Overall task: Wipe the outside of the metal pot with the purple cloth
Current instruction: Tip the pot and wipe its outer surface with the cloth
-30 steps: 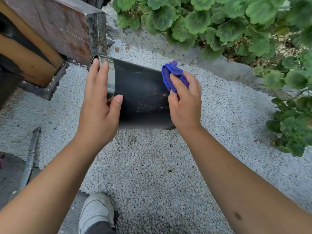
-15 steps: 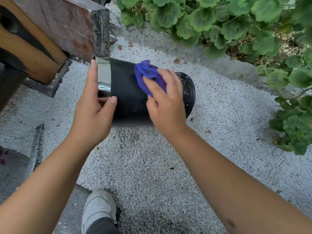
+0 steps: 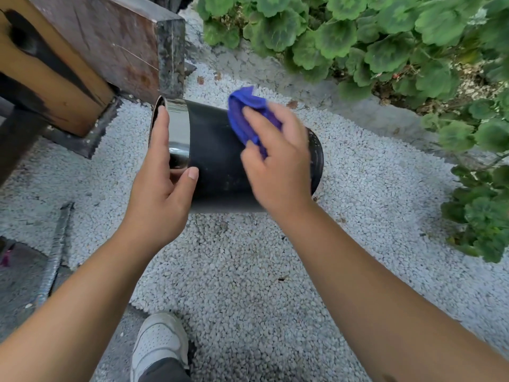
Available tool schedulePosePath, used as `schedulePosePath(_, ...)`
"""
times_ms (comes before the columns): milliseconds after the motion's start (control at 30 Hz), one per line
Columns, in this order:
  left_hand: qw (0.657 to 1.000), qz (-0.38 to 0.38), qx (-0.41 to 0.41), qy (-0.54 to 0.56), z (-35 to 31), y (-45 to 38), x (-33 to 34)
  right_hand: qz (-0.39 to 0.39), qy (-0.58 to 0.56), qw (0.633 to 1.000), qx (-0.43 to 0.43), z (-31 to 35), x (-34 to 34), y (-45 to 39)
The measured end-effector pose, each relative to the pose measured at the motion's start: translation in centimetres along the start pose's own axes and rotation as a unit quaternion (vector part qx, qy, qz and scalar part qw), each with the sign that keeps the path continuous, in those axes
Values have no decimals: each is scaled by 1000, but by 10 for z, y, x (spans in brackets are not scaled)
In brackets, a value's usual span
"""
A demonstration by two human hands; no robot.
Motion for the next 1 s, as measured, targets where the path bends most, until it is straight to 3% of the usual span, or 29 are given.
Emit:
schedulePosePath(100, 1000, 11, 14, -26, 0, -1, 0, 15, -6, 993, -115, 39, 13, 5)
schedulePosePath(167, 1000, 11, 10, -19, 2, 0, -1, 25, 3, 992, -123, 43, 16, 6)
schedulePosePath(433, 1000, 5, 17, -16, 2, 7, 0, 135, 97, 983, 81, -48, -6, -25)
schedulePosePath(733, 1000, 11, 22, 8, 2, 11, 5, 147, 107, 977, 113, -48, -11, -28)
schedulePosePath(867, 1000, 12, 21, 12, 4, 12, 5, 152, 66, 986, 11, -1, -8, -25)
schedulePosePath(1000, 1000, -13, 22, 9, 2, 9, 3, 95, 24, 992, -83, 43, 3, -9)
Point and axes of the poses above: each hand's wrist, its own y-axis away from the middle knuckle, its own x-axis out of the palm, z = x × y, the point moved 3 cm from there along -y, towards the middle knuckle, and after that the axes turned 9 degrees about y, right-handed, at the moved point
